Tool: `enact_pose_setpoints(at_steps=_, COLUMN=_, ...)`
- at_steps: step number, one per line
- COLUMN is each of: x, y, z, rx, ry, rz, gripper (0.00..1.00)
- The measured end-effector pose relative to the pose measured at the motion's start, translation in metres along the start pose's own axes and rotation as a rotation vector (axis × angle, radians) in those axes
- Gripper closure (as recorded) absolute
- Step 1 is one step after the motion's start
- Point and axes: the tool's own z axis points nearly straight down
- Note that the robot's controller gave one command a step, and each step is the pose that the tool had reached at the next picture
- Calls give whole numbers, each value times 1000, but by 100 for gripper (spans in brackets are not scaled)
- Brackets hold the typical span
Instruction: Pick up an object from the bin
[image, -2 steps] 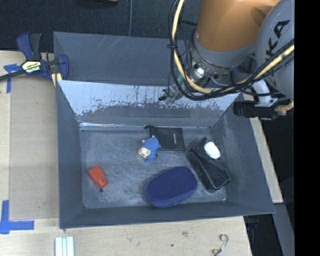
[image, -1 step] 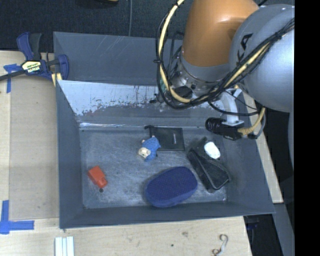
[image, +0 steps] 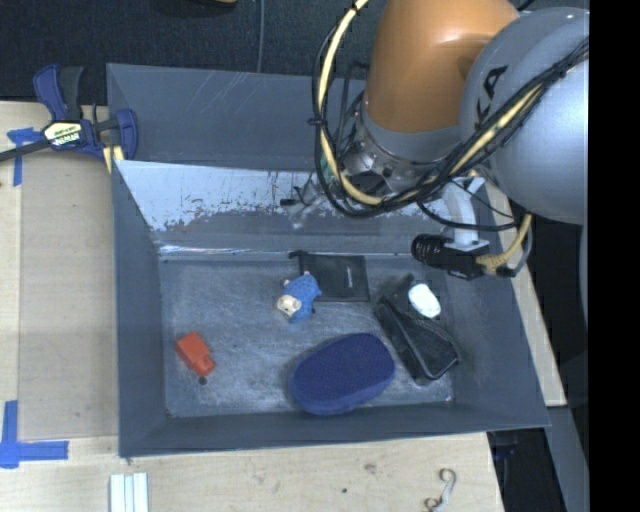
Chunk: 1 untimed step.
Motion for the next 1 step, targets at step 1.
enact_pose_setpoints(at_steps=1, x=103, y=-24, z=126, rx=7, ry=3, rz=-152, gripper=0)
